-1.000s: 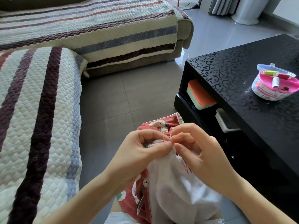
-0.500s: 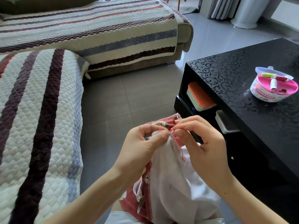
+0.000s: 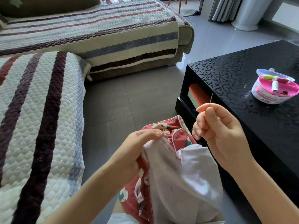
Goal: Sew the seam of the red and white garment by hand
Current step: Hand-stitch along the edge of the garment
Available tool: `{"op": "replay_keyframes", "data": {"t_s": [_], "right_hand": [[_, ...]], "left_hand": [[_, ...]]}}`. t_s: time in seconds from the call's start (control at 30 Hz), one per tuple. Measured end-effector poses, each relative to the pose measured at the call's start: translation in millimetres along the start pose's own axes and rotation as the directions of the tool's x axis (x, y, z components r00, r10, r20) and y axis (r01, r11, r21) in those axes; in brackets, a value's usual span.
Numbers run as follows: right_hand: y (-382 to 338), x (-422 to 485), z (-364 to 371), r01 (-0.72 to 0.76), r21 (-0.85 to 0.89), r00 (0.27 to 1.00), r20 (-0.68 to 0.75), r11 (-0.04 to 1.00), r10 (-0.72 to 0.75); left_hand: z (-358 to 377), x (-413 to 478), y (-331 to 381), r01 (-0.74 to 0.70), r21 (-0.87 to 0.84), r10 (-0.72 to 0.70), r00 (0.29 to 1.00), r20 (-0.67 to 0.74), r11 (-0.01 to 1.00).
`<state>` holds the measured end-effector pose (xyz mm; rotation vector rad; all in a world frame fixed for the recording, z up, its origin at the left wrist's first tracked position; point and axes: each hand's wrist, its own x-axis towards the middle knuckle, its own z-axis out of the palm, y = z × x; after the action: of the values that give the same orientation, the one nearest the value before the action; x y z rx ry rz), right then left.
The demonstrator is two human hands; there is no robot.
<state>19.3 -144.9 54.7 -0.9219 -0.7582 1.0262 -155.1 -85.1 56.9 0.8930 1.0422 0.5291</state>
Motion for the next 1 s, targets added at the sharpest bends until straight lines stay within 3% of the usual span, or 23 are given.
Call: {"op": "replay_keyframes", "data": {"t_s": [0.1,0.17,0.23,0.33,0.43,0.57,0.8,0.9,1.0], "right_hand": [[5.2,3.7,-3.7,0.020,-0.046,0.999,0.042,0.999,-0.018],[11.8,3.8,-4.7,0.090,-0.259,0.993,0.098,0.962,-0.066],[19.7,3.7,-5.9,0.170,-0.482,0.981,0.165,0.860,-0.102],[29.1,2.0,-8.3,0.279,-0.664,0.956,0.257,0.693,-0.139],[31.8,0.1,-7.2,0.425,-0.766,0.905,0.356,0.482,-0.232],[35.4,0.7,-7.4,0.478,-0.788,0.875,0.387,0.388,-0.291],[36.3,-0.6,-3.5,0.522,-0.735,0.852,0.424,0.432,-0.307],[32.8,-3.7,0.2,0.525,-0.662,0.850,0.439,0.534,-0.291],[26.0,-9.5,6.2,0.391,-0.540,0.904,0.375,0.746,-0.203]], "left_hand": [[-3.4,-2.8,-1.1,0.024,-0.045,-0.020,0.996,0.085,0.999],[-3.8,-5.5,-0.1,0.011,-0.085,0.001,0.990,0.138,0.996],[-3.6,-6.8,1.6,-0.002,-0.125,0.024,0.985,0.173,0.992],[-4.2,-7.2,2.5,-0.014,-0.126,0.037,0.982,0.186,0.992],[-4.8,-6.7,3.1,-0.013,-0.128,0.036,0.983,0.182,0.992],[-5.1,-5.7,3.0,-0.007,-0.141,0.031,0.985,0.168,0.990],[-7.2,-5.2,1.8,0.017,-0.142,0.008,0.985,0.170,0.990],[-7.8,-5.4,1.3,0.008,-0.147,0.019,0.982,0.186,0.989],[-7.6,-5.8,0.3,0.014,-0.122,0.009,0.983,0.183,0.992]]}}
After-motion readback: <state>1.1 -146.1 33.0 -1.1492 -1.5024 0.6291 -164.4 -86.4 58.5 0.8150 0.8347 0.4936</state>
